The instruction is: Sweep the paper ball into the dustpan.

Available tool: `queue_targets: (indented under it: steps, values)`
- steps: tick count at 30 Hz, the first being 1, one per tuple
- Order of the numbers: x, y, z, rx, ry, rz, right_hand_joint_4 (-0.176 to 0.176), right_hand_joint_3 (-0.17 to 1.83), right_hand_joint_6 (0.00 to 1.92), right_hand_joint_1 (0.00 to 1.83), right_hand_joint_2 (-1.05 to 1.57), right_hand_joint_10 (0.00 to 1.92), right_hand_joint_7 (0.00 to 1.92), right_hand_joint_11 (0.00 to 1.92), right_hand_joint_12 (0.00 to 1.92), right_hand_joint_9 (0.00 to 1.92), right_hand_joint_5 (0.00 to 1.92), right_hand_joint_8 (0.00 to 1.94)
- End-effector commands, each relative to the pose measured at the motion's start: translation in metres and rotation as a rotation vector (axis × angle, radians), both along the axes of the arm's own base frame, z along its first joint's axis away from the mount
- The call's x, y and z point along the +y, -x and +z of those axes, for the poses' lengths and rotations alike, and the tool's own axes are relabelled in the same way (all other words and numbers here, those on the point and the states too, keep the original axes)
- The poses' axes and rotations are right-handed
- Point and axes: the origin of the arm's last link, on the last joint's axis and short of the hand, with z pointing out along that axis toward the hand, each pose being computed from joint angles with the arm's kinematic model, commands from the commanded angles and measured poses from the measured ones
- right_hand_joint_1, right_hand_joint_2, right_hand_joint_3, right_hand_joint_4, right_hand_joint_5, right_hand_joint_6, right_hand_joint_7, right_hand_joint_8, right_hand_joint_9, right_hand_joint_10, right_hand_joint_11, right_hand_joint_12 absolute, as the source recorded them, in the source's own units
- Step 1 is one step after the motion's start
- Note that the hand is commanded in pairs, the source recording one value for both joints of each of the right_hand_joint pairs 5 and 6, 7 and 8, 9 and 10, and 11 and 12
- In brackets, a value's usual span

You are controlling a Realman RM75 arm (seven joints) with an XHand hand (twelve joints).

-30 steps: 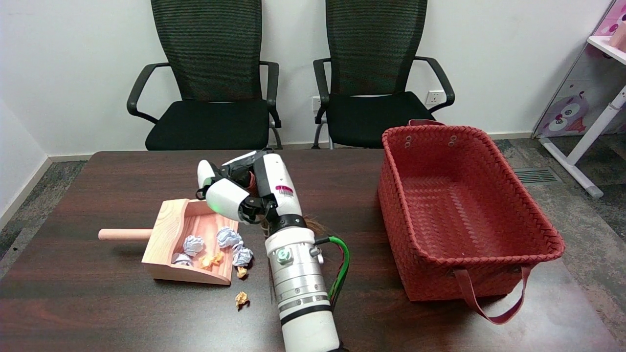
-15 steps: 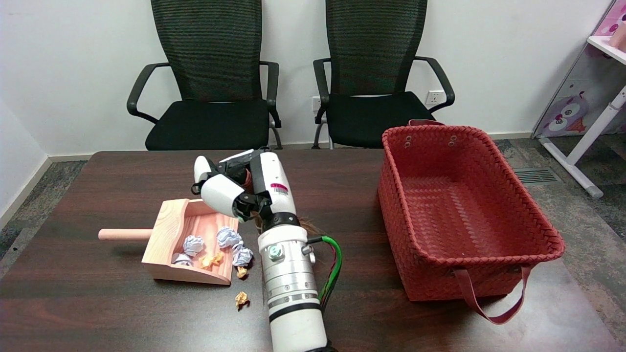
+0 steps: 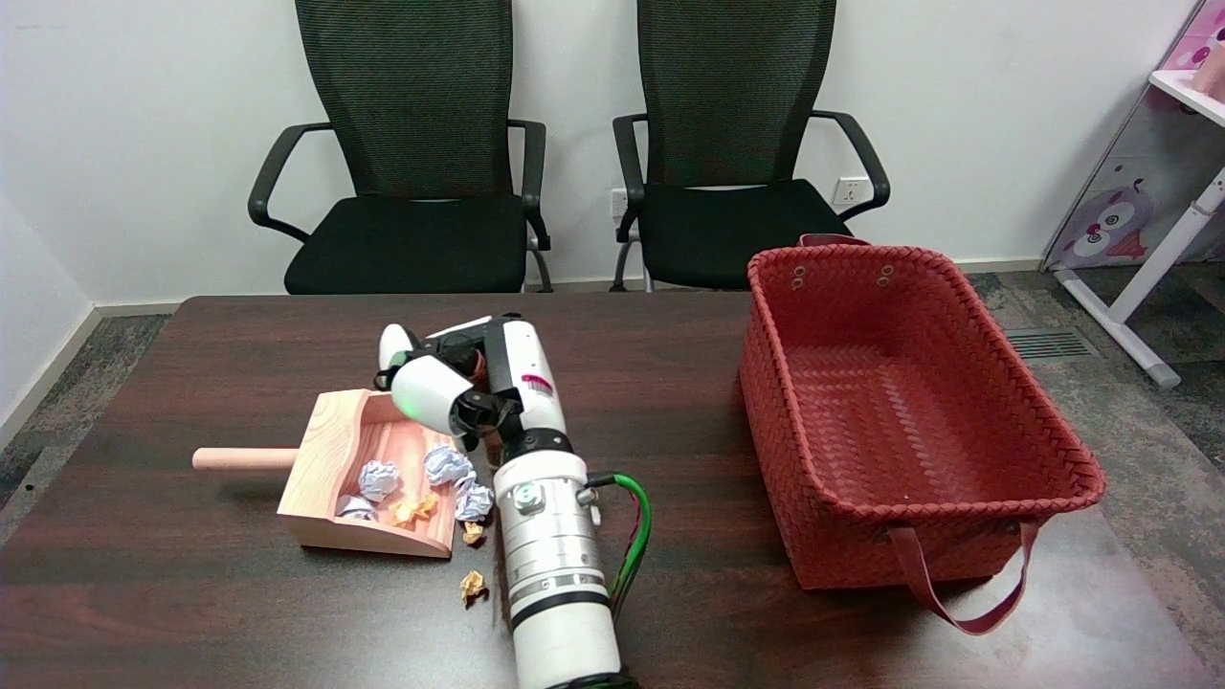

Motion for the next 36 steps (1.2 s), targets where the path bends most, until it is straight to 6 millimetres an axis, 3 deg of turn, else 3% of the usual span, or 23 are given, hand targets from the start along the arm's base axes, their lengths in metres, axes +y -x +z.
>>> queue_targets:
  steps: [1, 2, 3, 7, 19, 27, 30, 36]
  values:
    - [0.004, -0.002, -0.02, -0.136, -0.082, -0.029, 0.029, 1.54, 1.92, 0.95, 1.57, 1.92, 1.92, 1.92, 1.92, 1.92, 1.92, 1.92]
    - [0.004, -0.003, -0.021, -0.136, -0.086, -0.026, 0.028, 1.61, 1.92, 0.95, 1.57, 1.92, 1.92, 1.92, 1.92, 1.92, 1.92, 1.92]
    - [0.003, -0.004, -0.022, -0.136, -0.091, -0.023, 0.003, 1.67, 1.92, 0.92, 1.57, 1.92, 1.92, 1.92, 1.92, 1.92, 1.92, 1.92]
    - [-0.001, -0.002, -0.024, -0.138, -0.104, -0.026, 0.001, 1.83, 1.92, 0.91, 1.55, 1.92, 1.92, 1.92, 1.92, 1.92, 1.92, 1.92]
    - [-0.015, 0.008, -0.014, -0.11, -0.063, -0.037, 0.01, 1.83, 1.92, 0.88, 1.16, 1.92, 1.92, 1.92, 1.92, 1.92, 1.92, 1.92]
    - [-0.031, -0.004, -0.015, -0.069, -0.06, 0.071, 0.003, 1.83, 1.92, 0.89, 0.95, 1.92, 1.92, 1.92, 1.92, 1.92, 1.92, 1.92]
    - [-0.039, -0.007, -0.019, -0.124, -0.09, 0.097, 0.001, 1.83, 1.92, 0.88, 0.9, 1.92, 1.92, 1.92, 1.92, 1.92, 1.92, 1.92]
    - [-0.056, -0.006, -0.022, -0.422, -0.179, 0.117, -0.003, 1.83, 1.92, 0.89, 0.93, 1.92, 1.92, 1.85, 1.85, 1.92, 1.92, 1.92]
